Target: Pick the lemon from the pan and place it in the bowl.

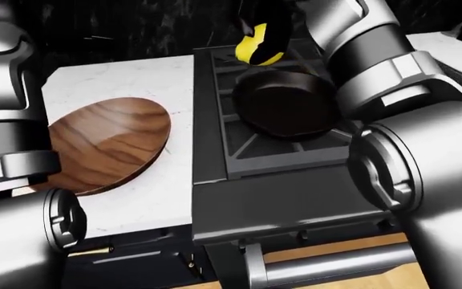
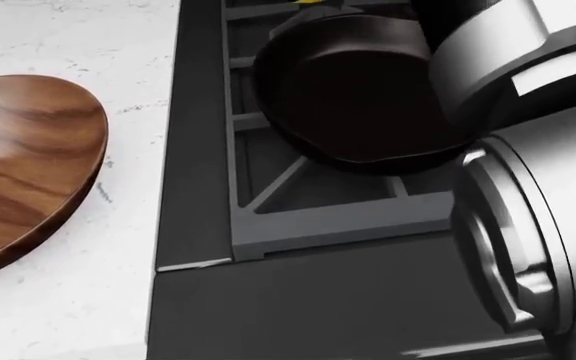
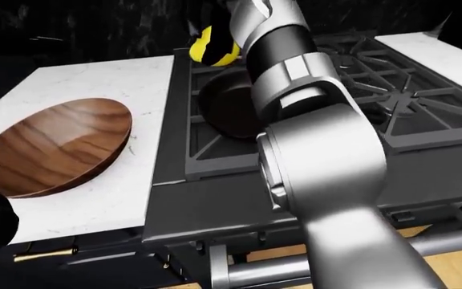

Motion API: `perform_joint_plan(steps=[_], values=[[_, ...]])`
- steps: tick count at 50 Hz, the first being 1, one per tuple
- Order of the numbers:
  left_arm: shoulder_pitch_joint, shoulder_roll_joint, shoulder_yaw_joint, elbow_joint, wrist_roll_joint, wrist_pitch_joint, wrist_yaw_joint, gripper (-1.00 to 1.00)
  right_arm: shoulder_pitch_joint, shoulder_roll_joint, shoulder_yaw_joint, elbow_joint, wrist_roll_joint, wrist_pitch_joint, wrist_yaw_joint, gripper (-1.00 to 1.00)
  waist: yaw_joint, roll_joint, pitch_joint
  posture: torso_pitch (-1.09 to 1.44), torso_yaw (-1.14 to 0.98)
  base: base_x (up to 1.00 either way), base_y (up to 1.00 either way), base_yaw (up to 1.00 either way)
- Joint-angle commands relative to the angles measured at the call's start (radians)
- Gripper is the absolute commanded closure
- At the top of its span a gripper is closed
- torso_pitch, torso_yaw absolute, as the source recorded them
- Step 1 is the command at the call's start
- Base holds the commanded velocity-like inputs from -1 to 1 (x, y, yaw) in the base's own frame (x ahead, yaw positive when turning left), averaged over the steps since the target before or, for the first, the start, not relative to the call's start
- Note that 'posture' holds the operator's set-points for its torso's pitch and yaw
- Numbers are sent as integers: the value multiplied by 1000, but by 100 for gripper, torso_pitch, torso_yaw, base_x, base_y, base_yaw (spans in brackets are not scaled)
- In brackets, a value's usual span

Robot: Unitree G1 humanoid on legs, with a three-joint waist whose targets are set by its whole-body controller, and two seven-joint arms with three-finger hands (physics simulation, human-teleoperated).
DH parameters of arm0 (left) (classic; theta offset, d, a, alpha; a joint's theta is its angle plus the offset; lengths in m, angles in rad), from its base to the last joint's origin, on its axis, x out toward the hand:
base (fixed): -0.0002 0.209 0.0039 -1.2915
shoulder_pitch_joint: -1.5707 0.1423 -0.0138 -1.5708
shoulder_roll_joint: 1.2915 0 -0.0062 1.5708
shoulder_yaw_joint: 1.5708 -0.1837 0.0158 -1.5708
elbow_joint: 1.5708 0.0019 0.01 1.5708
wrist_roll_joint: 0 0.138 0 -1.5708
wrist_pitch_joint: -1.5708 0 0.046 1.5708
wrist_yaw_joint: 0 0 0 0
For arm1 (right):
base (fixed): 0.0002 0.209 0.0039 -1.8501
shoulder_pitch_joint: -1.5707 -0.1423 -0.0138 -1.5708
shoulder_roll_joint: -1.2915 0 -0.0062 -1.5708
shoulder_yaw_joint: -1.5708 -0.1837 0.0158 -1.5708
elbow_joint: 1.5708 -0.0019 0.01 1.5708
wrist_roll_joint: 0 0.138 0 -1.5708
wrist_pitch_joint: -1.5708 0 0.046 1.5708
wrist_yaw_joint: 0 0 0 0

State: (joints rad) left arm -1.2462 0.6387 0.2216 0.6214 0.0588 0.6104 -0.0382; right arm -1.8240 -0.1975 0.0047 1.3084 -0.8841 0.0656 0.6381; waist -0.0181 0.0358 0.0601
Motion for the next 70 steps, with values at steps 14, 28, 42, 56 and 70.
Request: perform_joint_plan(steps=[14,28,42,56,70], values=[[-17,56,16,-15,-15,-51,-2,-100,-89,67,0,-35,30,-5,-27,100,-6,21,-34,0,0,0,0,0],[3,83,25,-7,-26,-63,-5,-100,-125,146,3,-31,65,-21,-37,100,-14,36,-31,0,0,0,0,0],[22,87,27,-12,-32,-67,-2,-100,-134,242,18,-47,97,-30,-43,100,-22,48,-31,0,0,0,0,0],[48,111,41,8,-41,-89,-4,-100,-129,317,31,-52,121,-32,-61,100,-28,59,-33,0,0,0,0,0],[47,128,40,23,-47,-95,-2,-100,-141,372,31,-47,148,-35,-82,100,-33,69,-33,0,0,0,0,0]])
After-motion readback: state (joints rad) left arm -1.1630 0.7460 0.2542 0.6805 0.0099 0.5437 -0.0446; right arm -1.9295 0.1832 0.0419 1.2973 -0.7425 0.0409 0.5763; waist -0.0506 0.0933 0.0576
